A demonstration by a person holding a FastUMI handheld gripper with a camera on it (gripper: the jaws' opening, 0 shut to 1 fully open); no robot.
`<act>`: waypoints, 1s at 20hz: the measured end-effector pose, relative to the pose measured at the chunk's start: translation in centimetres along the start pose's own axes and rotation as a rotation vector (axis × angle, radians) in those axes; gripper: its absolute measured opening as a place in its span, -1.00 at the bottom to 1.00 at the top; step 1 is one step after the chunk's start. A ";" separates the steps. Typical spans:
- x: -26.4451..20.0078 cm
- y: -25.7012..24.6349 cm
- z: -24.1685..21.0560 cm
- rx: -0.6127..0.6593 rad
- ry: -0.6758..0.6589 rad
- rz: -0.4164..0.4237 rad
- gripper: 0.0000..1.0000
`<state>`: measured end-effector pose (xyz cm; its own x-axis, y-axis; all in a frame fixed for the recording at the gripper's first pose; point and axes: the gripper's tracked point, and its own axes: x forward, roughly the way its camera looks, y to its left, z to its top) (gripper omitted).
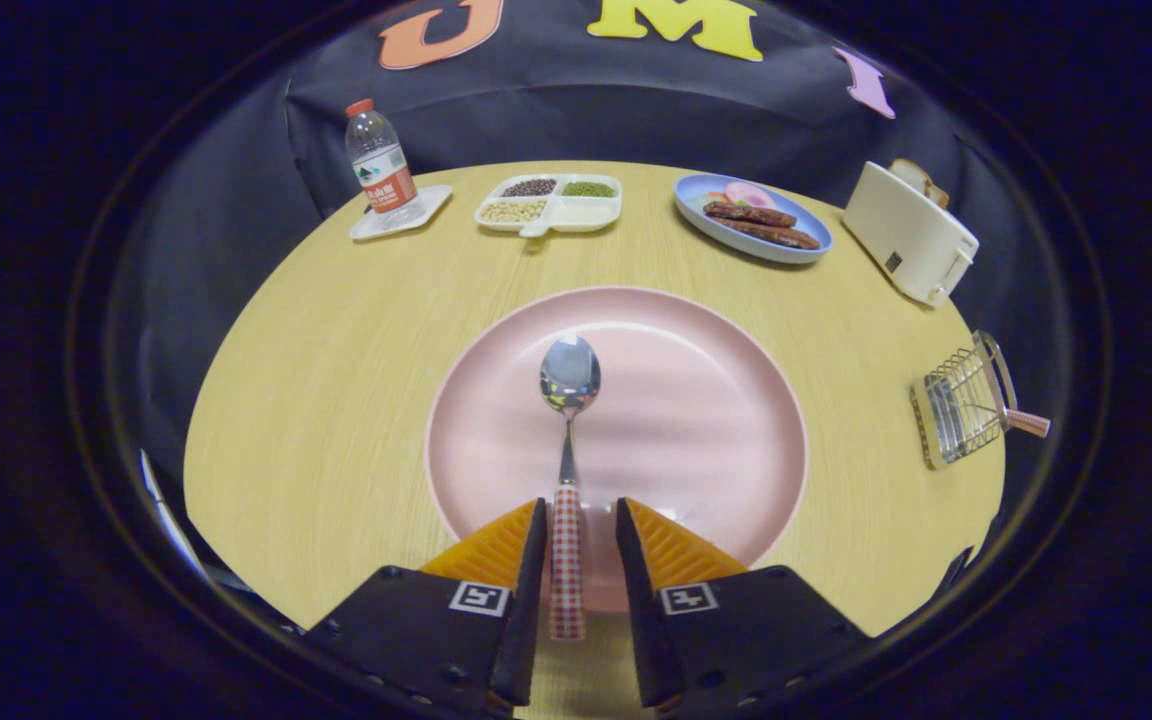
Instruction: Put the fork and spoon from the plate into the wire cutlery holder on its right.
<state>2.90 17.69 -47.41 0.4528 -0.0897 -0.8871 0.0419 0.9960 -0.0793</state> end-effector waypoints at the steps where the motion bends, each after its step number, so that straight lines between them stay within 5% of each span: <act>1: 0.0 0.2 0.1 0.003 -0.008 0.006 -0.29; 3: -0.2 0.1 0.2 0.012 -0.013 -0.003 -0.69; 6: -0.7 0.1 -0.2 0.017 0.001 0.011 -0.88; 20: -12.1 -8.1 1.9 0.010 -0.030 0.043 -0.89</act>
<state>-1.28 10.70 -35.16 0.4808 -0.0472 -0.8756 0.0312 0.9988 -0.0367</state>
